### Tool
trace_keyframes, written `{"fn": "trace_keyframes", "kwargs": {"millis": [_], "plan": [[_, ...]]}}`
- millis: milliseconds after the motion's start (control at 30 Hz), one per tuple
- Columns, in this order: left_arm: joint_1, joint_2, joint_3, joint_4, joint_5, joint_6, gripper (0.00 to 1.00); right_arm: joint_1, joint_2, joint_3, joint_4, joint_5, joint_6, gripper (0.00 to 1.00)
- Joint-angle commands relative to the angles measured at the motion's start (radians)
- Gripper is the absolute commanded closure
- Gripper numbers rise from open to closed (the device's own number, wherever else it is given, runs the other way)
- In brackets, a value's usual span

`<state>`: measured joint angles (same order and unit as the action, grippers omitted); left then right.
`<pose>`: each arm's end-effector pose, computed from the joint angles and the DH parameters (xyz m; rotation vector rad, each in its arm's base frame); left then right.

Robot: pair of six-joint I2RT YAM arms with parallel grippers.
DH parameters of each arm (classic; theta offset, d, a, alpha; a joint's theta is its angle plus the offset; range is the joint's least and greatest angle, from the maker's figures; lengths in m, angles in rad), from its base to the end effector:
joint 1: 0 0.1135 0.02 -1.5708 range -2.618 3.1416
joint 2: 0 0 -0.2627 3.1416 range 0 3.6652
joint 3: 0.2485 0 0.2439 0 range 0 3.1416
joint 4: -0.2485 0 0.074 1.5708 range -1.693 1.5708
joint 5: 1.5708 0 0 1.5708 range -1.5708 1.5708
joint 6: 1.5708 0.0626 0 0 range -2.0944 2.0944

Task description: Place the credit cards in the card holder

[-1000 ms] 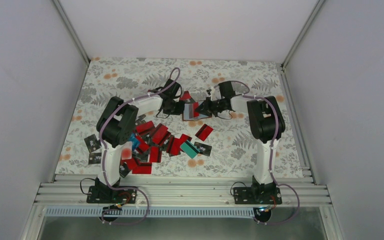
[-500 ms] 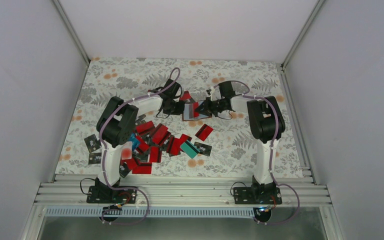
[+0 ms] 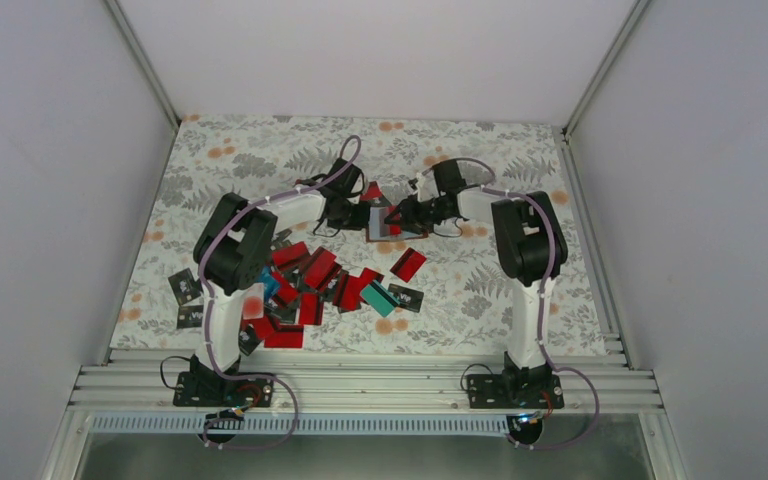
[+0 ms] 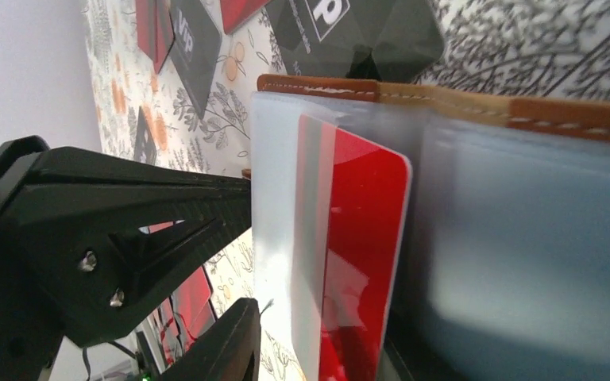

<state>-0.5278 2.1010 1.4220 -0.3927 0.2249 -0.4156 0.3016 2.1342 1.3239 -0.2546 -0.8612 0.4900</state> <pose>0.3723 -0.2332 0.1198 0.2321 2.7284 -0.5923 0.3892 0.1708 0.1053 -0.0645 2.6908 1.3992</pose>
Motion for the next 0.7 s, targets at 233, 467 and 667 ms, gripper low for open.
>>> {"fn": "trace_keyframes", "kwargs": {"millis": [233,467,667], "plan": [[-0.019,0.031,-0.03,-0.017,0.038,-0.009,0.98,0.044,-0.063,0.044,-0.187,0.191,-0.075,0.48],[-0.02,0.024,-0.038,-0.015,0.033,-0.009,0.98,0.043,-0.08,0.083,-0.253,0.279,-0.104,0.37],[-0.019,0.025,-0.038,-0.011,0.034,-0.01,0.98,0.044,-0.099,0.097,-0.273,0.327,-0.109,0.34]]}}
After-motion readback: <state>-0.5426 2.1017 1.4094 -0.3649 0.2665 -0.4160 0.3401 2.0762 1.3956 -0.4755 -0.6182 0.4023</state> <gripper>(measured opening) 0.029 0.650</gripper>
